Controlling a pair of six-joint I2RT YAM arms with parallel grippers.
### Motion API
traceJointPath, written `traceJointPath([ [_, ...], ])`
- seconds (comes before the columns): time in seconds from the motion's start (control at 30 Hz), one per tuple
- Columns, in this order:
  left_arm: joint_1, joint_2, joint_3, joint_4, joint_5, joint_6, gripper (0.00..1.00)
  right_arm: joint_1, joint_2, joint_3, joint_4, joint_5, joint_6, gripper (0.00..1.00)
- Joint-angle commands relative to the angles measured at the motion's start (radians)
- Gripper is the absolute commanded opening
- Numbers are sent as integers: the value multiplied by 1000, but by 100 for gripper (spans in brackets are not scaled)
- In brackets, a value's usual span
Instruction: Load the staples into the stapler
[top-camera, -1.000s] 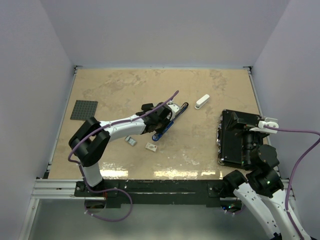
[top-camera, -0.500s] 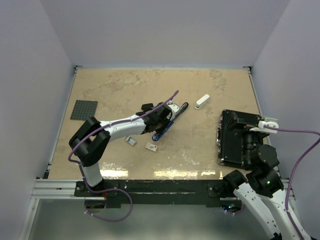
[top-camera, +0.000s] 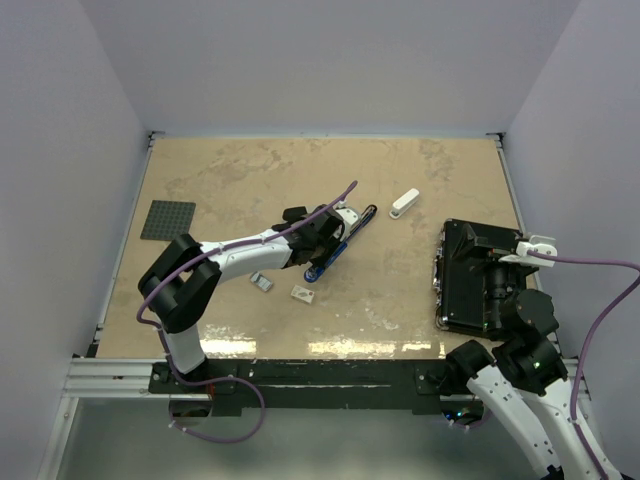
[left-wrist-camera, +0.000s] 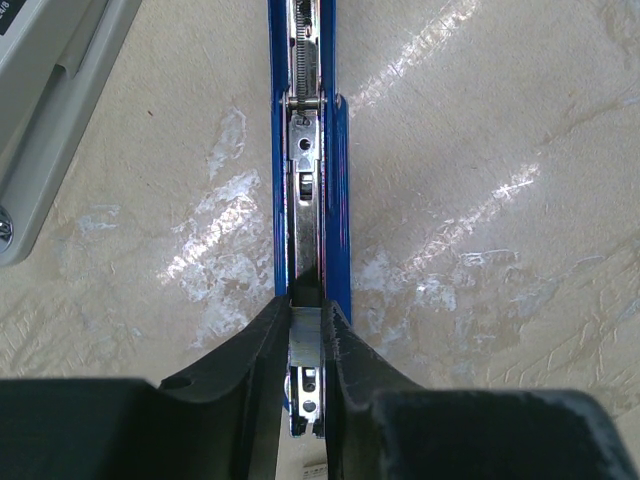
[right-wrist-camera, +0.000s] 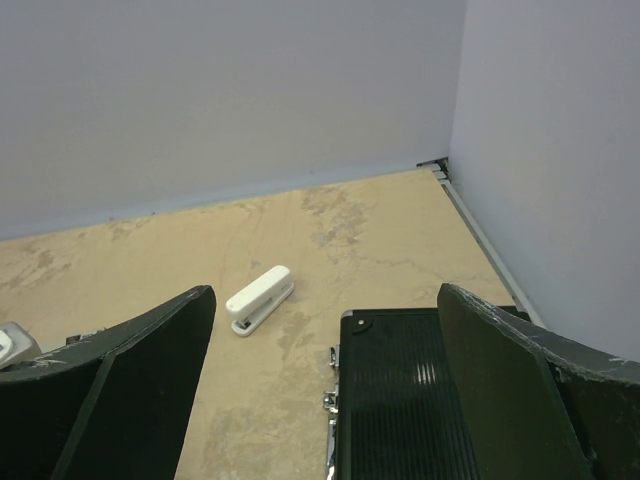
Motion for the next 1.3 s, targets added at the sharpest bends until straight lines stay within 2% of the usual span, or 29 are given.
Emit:
traceJointPath([
  [0.0,4,9,9,-12,-10,-5,25,4,-4,-8,46,-14,-12,98],
  [0.37,5,-8,15,-9,-10,-11,36,3,-5,-8,46,-15,-14,98],
  [0.47,4,-31,19,-8,-15,-21,43,3,-1,-4,44,-23,-14,98],
  [0.57,4,-75,12,0,-32,-36,55,4,42,24,28,-68,-6,98],
  [0.6,5,-90,4,6,-44,-39,62,4,59,34,12,-83,0,99],
  [0.77,5,-222,-117,83,-91,-80,83,4,294,162,-44,-294,104,98],
  [0.83,7,-283,-195,129,-105,-105,86,3,378,211,-75,-366,166,98],
  [0.9,5,-343,-250,185,-116,-123,87,4,522,284,-115,-440,213,99],
  [1.03,5,-394,-372,253,-111,-110,88,4,769,411,-192,-476,339,99],
  [1.07,5,-394,-379,285,-107,-108,88,4,865,429,-198,-491,347,98],
  [1.2,7,-388,-410,331,-96,-107,88,3,1083,516,-227,-503,419,98],
  [1.27,7,-385,-421,345,-94,-110,85,3,1167,564,-218,-496,465,98],
])
